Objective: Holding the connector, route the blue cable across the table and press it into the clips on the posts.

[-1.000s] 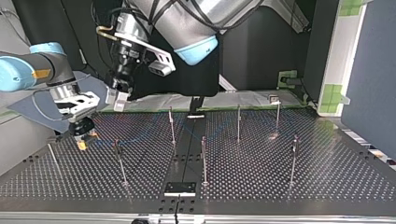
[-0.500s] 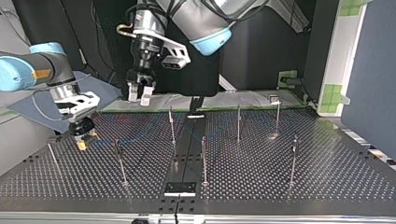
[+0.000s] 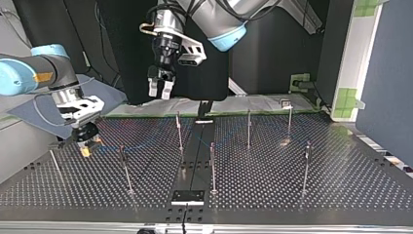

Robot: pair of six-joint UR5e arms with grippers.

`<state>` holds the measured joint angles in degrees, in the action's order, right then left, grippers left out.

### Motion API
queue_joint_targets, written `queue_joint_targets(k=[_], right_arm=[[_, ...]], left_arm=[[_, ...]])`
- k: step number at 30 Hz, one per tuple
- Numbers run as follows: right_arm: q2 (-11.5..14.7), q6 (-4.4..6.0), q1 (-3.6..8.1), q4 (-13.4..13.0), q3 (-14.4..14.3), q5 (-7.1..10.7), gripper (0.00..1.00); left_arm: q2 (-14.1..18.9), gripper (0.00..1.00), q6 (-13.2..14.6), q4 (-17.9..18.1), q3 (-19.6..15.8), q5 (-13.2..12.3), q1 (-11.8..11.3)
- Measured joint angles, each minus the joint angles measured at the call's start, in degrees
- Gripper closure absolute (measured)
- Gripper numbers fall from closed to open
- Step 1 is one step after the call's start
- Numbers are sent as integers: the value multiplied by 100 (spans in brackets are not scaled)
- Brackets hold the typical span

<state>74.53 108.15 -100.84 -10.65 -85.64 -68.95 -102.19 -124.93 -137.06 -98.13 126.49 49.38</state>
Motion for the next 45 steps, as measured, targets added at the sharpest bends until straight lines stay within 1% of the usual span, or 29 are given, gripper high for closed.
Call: queue_joint_targets(k=[3, 5, 7, 9, 13, 20, 24, 27, 32, 45], right_arm=[[0, 0, 0, 0, 0, 0, 100], [0, 0, 0, 0, 0, 1, 100], [0, 0, 0, 0, -1, 0, 100], [0, 0, 0, 0, 0, 0, 100], [0, 0, 0, 0, 0, 1, 100], [0, 0, 0, 0, 0, 0, 100], [-1, 0, 0, 0, 0, 0, 100], [0, 0, 0, 0, 0, 0, 100], [0, 0, 0, 0, -1, 0, 100], [0, 0, 0, 0, 0, 0, 100]], left_arm=[[-116, 0, 110, 171, -172, -118, -28], [-225, 0, 155, 296, -295, -229, -6], [-333, 0, 141, 408, -405, -297, 33], [-466, 0, 100, 541, -542, -307, 91], [-721, 0, 88, 800, -797, -169, 201], [-1167, 0, 93, 1243, -1244, 234, 370], [-1425, 0, 72, 1504, -1500, 383, 424], [-1625, 0, 118, 1704, -1701, 494, 454], [-1926, 0, 281, 2003, -2002, 559, 493], [-2721, 0, 406, 2800, -2798, 536, 507]])
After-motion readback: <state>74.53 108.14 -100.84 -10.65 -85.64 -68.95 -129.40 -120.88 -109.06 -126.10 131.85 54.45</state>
